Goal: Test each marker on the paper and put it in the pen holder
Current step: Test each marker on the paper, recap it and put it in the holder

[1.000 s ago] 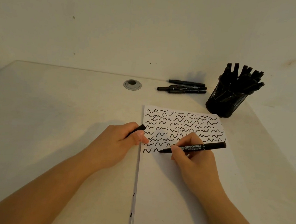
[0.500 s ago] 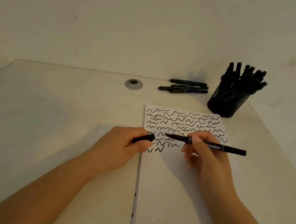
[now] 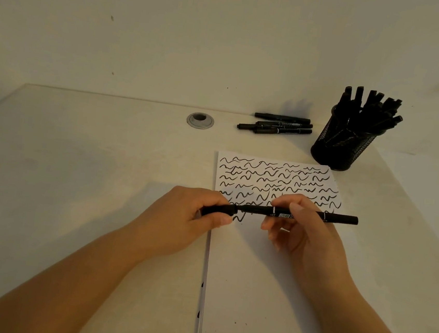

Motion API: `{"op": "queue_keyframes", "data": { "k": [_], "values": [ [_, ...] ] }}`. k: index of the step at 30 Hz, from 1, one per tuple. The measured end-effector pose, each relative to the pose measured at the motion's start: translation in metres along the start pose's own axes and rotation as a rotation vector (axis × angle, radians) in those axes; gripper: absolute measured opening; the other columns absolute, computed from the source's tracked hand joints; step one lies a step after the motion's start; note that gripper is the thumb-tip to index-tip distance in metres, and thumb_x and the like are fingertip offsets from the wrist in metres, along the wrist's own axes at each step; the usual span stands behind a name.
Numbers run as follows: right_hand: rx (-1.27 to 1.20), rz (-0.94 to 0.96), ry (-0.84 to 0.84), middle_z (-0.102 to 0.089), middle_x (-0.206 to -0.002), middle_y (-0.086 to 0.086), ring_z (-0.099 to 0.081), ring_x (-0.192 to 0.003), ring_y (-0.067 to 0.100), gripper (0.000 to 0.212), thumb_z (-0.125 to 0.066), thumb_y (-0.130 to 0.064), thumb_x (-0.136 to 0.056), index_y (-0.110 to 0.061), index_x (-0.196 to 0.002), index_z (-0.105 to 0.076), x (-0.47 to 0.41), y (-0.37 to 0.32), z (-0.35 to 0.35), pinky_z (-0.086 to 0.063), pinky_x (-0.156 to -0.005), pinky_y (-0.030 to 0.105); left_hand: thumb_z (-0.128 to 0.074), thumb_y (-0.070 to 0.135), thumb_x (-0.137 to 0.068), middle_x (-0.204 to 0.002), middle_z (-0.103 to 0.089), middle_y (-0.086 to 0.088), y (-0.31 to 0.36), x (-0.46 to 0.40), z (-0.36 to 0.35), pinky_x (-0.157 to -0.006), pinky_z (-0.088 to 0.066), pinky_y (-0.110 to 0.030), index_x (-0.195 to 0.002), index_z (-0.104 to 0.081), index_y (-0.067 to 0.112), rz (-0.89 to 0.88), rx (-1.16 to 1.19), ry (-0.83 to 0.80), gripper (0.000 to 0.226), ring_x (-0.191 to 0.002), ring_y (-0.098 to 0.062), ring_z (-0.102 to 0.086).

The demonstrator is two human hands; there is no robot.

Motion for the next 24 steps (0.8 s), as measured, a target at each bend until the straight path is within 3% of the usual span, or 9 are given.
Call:
{"op": "queue_keyframes", "data": {
  "k": [6, 10, 17, 24],
  "values": [
    [0.126, 0.021, -0.051, -0.068, -0.063, 0.012, -0.055, -0.053, 0.016, 0.009, -0.051, -0.021, -0.077, -0.02, -0.068, -0.053, 0.005, -0.003, -0.009, -0.041, -0.047, 0.021, -0.047, 0.045, -0.083, -0.062, -0.053, 0.017, 0.008, 0.001, -0.003, -0.051, -0.032, -0.015, -0.078, -0.057, 0.042, -0.016, 0.005, -0.01, 0.011, -0.055, -0.003, -0.045],
    [0.21, 0.051, -0.078, -0.068, -0.064, 0.008, -0.057, -0.057, 0.013, 0.011, -0.062, -0.016, -0.081, -0.015, -0.072, -0.056, 0.007, -0.007, -0.013, -0.044, -0.05, 0.02, -0.044, 0.045, -0.085, -0.06, -0.051, 0.013, 0.014, 0.003, -0.007, -0.05, -0.031, -0.018, -0.078, -0.055, 0.041, -0.036, 0.014, -0.027, 0.014, -0.053, -0.005, -0.043],
    [0.151, 0.055, -0.08, -0.062, -0.056, 0.003, -0.054, -0.051, 0.01, 0.019, -0.06, -0.024, -0.07, -0.006, -0.075, -0.056, 0.008, -0.011, -0.017, -0.042, -0.048, 0.018, -0.042, 0.04, -0.086, -0.052, -0.047, 0.016, 0.02, 0.006, -0.008, -0.046, -0.028, -0.014, -0.07, -0.052, 0.04, -0.024, 0.091, -0.006, 0.019, -0.045, -0.005, -0.039],
    [0.112, 0.1, -0.143, -0.056, -0.051, 0.003, -0.049, -0.047, 0.009, 0.016, -0.063, -0.015, -0.075, -0.004, -0.075, -0.052, 0.009, -0.012, -0.023, -0.039, -0.048, 0.015, -0.041, 0.042, -0.083, -0.045, -0.038, 0.012, 0.018, 0.007, -0.013, -0.044, -0.024, -0.013, -0.061, -0.054, 0.038, 0.045, 0.214, -0.064, 0.026, -0.042, -0.004, -0.031]
  ]
}}
Point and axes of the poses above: each hand's wrist, its own x-axis away from the middle knuckle, its own z-axis out of the back of the hand, y = z × x, the point moved 9 cm from there along -x, towards the middle knuckle
